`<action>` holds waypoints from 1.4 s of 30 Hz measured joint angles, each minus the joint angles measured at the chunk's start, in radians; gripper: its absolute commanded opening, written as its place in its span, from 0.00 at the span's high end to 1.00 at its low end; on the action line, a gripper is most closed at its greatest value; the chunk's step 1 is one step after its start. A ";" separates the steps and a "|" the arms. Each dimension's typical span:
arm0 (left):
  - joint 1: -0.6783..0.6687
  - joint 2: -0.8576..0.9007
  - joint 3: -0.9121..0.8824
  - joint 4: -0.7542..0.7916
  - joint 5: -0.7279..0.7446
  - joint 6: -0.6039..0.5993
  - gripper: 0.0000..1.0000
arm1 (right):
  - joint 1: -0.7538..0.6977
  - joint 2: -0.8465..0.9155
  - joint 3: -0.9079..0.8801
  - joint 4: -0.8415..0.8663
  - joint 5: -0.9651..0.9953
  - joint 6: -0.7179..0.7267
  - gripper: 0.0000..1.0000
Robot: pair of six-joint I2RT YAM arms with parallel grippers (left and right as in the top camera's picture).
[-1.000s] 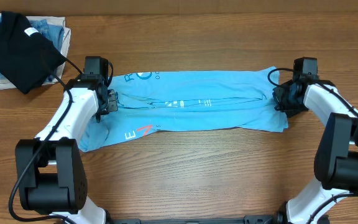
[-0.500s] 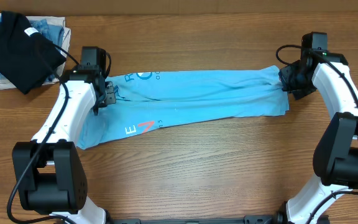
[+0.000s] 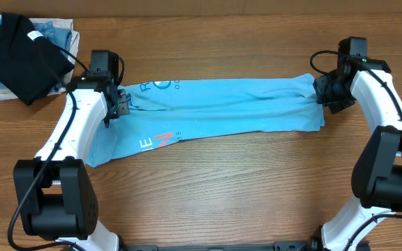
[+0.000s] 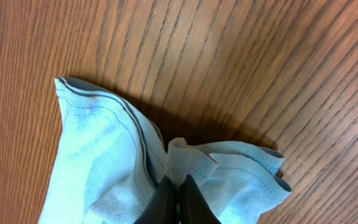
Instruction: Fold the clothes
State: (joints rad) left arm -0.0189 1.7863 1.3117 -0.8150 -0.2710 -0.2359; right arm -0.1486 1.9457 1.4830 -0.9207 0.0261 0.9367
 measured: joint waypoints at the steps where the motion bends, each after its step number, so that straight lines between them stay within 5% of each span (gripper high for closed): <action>1: 0.000 0.000 0.000 0.002 -0.005 0.000 0.94 | 0.000 -0.003 0.000 0.004 0.000 0.003 0.96; 10: 0.000 0.000 0.001 0.088 -0.020 0.000 0.89 | 0.017 -0.024 0.000 0.075 0.006 0.004 0.89; 16: 0.000 0.000 0.002 0.102 -0.026 0.005 0.74 | 0.058 -0.014 0.000 0.105 0.031 -0.016 0.63; 18: 0.000 0.001 0.002 0.106 -0.029 0.009 0.61 | 0.067 -0.002 0.001 0.110 0.037 -0.025 0.58; 22: 0.000 0.005 0.003 0.103 -0.033 0.011 0.11 | 0.071 0.018 0.001 0.088 0.051 -0.056 0.32; 26: 0.000 0.005 0.011 0.055 -0.033 0.002 0.00 | 0.059 0.018 0.024 -0.012 0.060 -0.096 0.10; 33: 0.000 0.002 0.107 -0.114 -0.012 -0.010 0.09 | 0.028 0.005 0.135 -0.120 -0.005 -0.220 0.18; 38: 0.000 -0.008 0.128 -0.176 0.133 -0.023 0.69 | 0.033 -0.017 0.145 -0.158 -0.121 -0.343 0.57; 42: 0.000 -0.008 0.094 -0.168 0.266 -0.025 0.92 | 0.040 -0.015 0.135 -0.179 -0.156 -0.395 0.76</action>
State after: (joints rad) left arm -0.0189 1.7779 1.4059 -0.9829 -0.0048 -0.2607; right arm -0.1085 1.9308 1.6180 -1.1000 -0.1303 0.5415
